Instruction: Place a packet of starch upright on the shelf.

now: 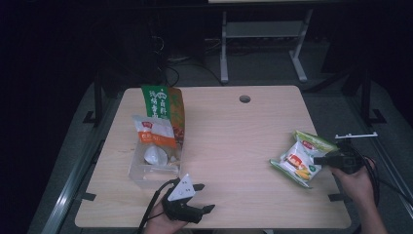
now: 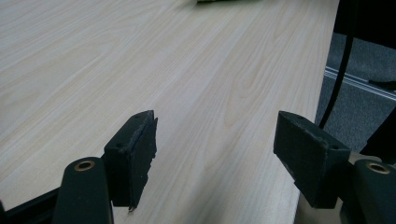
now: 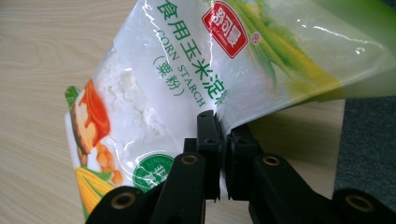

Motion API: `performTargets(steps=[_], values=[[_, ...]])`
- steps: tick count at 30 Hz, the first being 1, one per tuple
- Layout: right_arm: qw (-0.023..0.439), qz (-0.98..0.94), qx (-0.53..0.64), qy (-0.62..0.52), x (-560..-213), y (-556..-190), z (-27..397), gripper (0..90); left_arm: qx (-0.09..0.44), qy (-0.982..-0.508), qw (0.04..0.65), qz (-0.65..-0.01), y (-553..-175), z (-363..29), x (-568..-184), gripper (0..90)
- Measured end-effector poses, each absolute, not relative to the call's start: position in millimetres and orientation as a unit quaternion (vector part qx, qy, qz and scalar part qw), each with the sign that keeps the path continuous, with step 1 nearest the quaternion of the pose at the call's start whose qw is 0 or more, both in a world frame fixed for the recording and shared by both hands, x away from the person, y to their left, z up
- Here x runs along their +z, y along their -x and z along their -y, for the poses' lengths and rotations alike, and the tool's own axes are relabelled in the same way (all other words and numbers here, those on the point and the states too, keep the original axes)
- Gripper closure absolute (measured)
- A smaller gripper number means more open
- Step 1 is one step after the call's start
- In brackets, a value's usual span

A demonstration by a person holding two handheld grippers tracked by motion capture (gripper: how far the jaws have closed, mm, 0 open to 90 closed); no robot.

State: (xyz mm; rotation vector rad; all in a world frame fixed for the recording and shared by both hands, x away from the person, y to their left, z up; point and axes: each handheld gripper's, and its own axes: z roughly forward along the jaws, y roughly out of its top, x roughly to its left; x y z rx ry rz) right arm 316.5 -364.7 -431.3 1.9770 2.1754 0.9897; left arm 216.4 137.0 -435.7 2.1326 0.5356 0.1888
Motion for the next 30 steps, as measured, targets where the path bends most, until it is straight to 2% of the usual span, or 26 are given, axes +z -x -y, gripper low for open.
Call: performTargets(steps=[13, 30], values=[[0.045, -0.721, 0.353, -0.595, -400.2, -308.9, 348.3, 87.5, 0.075, -0.859, 0.456, -0.22, -217.1, -137.4, -435.0, 29.8], [0.072, -0.774, 0.369, -0.509, -355.5, -294.9, 290.6, 87.8, 0.076, -0.857, 0.457, -0.223, -218.5, -139.6, -433.9, 30.0]])
